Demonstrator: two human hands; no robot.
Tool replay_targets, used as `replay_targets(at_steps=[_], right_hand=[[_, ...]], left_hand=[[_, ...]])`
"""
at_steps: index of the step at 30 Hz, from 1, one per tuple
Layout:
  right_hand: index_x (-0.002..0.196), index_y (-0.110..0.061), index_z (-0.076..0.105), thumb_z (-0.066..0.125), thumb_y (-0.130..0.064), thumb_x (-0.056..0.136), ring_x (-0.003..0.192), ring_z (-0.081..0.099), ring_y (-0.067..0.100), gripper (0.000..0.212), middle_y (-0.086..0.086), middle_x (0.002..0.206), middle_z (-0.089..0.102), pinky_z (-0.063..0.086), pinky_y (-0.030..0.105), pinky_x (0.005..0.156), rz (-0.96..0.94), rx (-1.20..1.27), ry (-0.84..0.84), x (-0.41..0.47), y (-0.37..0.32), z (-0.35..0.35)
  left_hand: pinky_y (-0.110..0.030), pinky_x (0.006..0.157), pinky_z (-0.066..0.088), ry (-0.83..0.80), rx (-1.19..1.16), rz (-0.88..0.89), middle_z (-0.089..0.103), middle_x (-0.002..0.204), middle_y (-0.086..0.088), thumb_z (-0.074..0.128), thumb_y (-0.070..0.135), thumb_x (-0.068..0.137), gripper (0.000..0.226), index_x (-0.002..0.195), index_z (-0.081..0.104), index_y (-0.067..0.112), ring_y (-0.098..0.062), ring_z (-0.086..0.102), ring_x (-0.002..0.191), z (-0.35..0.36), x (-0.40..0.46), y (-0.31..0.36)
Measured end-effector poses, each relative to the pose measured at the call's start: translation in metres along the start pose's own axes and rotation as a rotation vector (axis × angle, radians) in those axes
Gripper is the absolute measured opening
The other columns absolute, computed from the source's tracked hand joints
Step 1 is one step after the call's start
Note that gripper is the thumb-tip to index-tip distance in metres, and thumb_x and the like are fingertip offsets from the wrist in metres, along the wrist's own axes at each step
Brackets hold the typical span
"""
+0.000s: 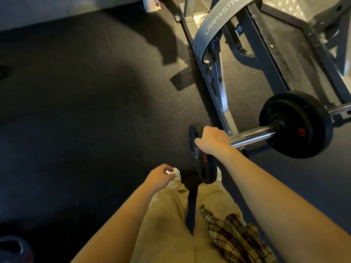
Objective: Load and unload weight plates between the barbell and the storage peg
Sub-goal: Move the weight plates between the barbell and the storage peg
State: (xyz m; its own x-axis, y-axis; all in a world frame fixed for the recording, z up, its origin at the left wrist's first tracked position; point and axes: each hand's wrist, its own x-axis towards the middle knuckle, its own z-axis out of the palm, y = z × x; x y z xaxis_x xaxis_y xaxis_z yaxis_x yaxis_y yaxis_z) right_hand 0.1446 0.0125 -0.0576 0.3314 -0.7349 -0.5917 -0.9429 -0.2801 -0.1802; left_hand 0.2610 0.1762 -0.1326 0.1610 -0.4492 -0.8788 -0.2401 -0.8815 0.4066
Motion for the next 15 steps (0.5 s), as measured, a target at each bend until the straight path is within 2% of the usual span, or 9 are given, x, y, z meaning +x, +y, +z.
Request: replay_targets(at_steps=[2, 5, 7, 11, 15], right_hand=[[0.108, -0.011, 0.059, 0.053, -0.034, 0.095, 0.077, 0.055, 0.018, 0.027, 0.000, 0.080, 0.053, 0.042, 0.030, 0.067, 0.004, -0.020, 0.001, 0.001, -0.003, 0.002], [0.114, -0.011, 0.054, 0.052, -0.035, 0.096, 0.083, 0.058, 0.020, 0.030, 0.004, 0.092, 0.059, 0.041, 0.030, 0.067, -0.023, -0.012, 0.058, -0.005, -0.001, 0.006], [0.113, -0.011, 0.051, 0.052, -0.037, 0.097, 0.087, 0.061, 0.022, 0.031, 0.005, 0.092, 0.059, 0.042, 0.030, 0.067, -0.037, 0.003, 0.090, -0.012, 0.003, 0.010], [0.100, -0.019, 0.044, 0.055, -0.035, 0.096, 0.078, 0.062, 0.016, 0.020, -0.004, 0.078, 0.053, 0.046, 0.024, 0.061, -0.017, 0.172, 0.156, -0.030, 0.016, 0.026], [0.099, -0.023, 0.039, 0.056, -0.033, 0.096, 0.070, 0.058, 0.007, 0.020, -0.005, 0.086, 0.058, 0.046, 0.018, 0.057, -0.010, 0.284, 0.219, -0.057, 0.029, 0.051]], left_hand=[[-0.030, 0.092, 0.048, 0.018, 0.003, 0.016, 0.058, 0.122, -0.003, 0.059, 0.024, 0.094, 0.030, 0.123, 0.053, 0.025, -0.017, 0.058, 0.106, -0.004, -0.001, -0.006], [-0.028, 0.087, 0.048, 0.030, -0.008, 0.019, 0.059, 0.120, -0.005, 0.059, 0.023, 0.094, 0.031, 0.125, 0.053, 0.022, -0.016, 0.058, 0.103, -0.007, -0.003, -0.014], [-0.029, 0.087, 0.049, 0.021, -0.034, 0.001, 0.059, 0.119, -0.005, 0.059, 0.023, 0.094, 0.030, 0.123, 0.053, 0.023, -0.016, 0.058, 0.102, -0.007, -0.006, -0.018], [-0.037, 0.095, 0.051, -0.018, -0.103, -0.043, 0.058, 0.120, -0.006, 0.060, 0.024, 0.093, 0.018, 0.109, 0.053, 0.030, -0.019, 0.059, 0.104, 0.000, -0.010, -0.019], [-0.040, 0.094, 0.052, -0.030, -0.169, -0.082, 0.060, 0.115, -0.006, 0.060, 0.023, 0.092, 0.014, 0.102, 0.055, 0.032, -0.020, 0.061, 0.100, 0.009, -0.010, -0.014]])
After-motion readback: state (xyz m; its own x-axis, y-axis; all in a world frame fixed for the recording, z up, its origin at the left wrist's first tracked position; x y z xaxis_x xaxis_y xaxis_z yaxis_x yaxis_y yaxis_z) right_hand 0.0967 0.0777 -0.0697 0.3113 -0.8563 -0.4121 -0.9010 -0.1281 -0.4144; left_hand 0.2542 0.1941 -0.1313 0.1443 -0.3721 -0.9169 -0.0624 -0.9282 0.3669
